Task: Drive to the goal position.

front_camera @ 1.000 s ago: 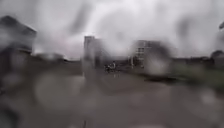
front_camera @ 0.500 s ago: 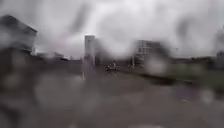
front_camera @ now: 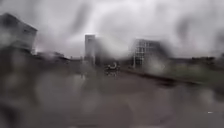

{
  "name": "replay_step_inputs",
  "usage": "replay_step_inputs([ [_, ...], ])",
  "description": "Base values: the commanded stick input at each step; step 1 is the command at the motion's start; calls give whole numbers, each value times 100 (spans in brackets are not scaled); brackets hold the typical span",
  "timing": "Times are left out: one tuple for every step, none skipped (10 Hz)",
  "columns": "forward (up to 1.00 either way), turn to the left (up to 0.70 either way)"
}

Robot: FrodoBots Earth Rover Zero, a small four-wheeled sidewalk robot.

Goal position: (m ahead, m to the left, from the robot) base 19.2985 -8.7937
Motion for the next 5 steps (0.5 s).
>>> replay_step_inputs([
  [100,0],
  [100,0],
  [100,0],
  [100,0],
  [100,0],
])
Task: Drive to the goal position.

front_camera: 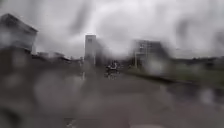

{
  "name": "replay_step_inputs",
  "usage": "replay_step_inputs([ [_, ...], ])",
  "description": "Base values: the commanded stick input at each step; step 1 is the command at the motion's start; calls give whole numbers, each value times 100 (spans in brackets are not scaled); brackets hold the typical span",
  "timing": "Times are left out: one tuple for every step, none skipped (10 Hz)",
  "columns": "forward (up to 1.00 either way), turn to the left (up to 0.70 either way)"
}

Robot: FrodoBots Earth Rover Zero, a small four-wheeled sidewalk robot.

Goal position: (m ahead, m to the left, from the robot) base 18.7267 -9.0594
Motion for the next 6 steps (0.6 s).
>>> replay_step_inputs([
  [100,1],
  [100,4],
  [100,23],
  [100,40],
  [100,11],
  [100,3],
])
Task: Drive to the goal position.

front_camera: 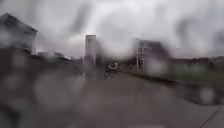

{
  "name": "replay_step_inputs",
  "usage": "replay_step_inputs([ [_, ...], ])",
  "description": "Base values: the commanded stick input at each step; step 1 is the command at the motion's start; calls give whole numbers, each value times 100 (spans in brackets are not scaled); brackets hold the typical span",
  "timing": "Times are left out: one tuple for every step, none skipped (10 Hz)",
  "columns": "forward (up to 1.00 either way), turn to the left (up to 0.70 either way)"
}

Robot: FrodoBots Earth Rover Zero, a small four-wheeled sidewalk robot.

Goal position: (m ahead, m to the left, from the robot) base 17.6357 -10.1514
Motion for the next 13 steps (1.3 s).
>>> replay_step_inputs([
  [100,3],
  [100,3],
  [100,3],
  [100,3],
  [100,3],
  [100,3],
  [100,3],
  [100,2],
  [100,2],
  [100,2],
  [100,2],
  [100,13],
  [100,40],
])
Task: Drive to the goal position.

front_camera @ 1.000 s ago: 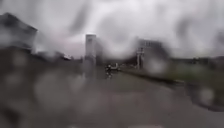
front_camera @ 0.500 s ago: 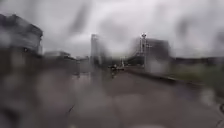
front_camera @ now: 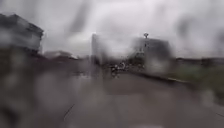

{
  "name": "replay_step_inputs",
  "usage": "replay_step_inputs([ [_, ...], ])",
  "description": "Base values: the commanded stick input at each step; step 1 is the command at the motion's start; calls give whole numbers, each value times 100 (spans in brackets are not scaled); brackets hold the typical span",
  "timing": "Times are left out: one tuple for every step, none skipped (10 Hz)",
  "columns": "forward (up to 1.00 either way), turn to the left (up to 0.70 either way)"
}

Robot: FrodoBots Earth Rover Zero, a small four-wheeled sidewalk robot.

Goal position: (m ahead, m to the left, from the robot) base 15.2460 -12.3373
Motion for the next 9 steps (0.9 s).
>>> replay_step_inputs([
  [100,39],
  [100,22],
  [100,10],
  [100,3],
  [100,3],
  [100,3],
  [100,3],
  [100,3],
  [100,3],
])
